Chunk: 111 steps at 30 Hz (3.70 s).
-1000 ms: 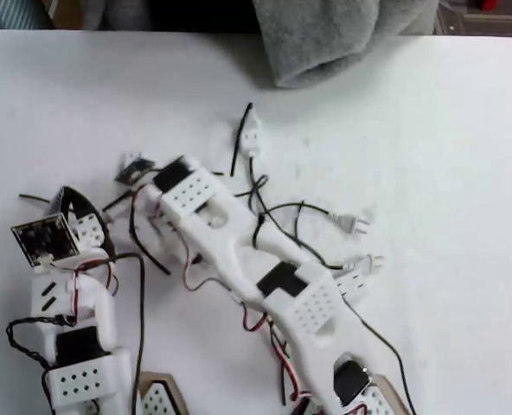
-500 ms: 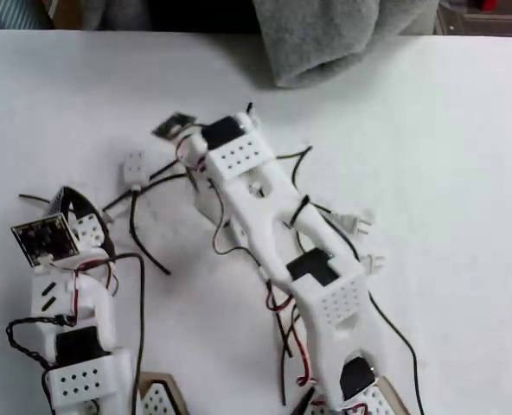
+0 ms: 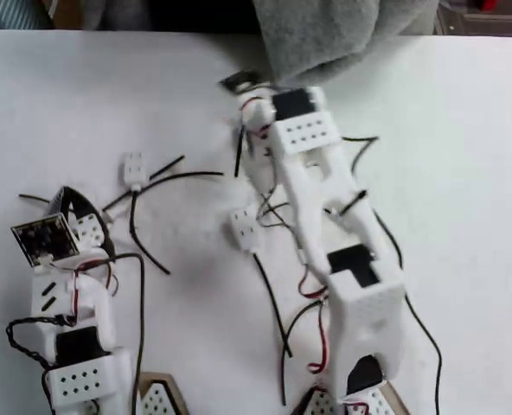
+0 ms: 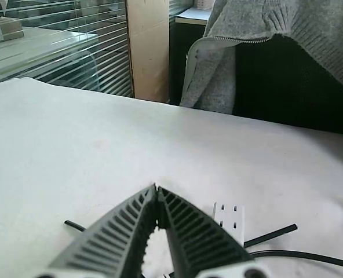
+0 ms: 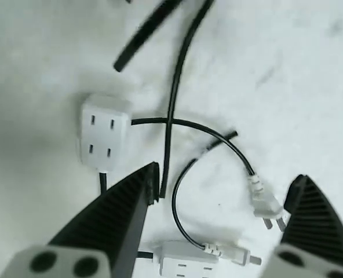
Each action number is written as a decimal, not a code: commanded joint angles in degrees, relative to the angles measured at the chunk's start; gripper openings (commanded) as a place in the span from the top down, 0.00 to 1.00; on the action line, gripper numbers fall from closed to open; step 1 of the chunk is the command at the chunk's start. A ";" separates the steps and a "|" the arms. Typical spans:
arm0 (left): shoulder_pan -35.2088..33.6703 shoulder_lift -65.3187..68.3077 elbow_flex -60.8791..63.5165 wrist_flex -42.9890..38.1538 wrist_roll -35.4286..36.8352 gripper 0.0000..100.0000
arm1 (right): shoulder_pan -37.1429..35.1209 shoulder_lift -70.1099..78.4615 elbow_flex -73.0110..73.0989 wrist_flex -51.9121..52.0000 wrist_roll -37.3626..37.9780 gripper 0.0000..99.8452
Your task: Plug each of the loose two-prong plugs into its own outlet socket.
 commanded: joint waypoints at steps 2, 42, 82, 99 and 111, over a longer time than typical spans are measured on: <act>-0.40 -0.48 -0.26 0.18 -1.67 0.98 | 5.76 -5.67 4.04 -0.40 -7.38 0.66; -2.33 60.62 -87.56 63.65 -11.08 0.92 | 22.90 -5.67 40.00 -43.65 -25.85 0.66; 4.97 125.14 -122.11 79.56 -79.47 0.92 | 21.85 -5.58 40.00 -45.32 -25.85 0.66; 3.82 131.74 -121.85 81.49 -81.49 0.92 | 21.85 -5.58 40.00 -45.67 -25.85 0.66; 6.02 132.00 -121.67 74.55 -76.31 0.92 | 21.85 -5.58 40.00 -45.67 -25.76 0.66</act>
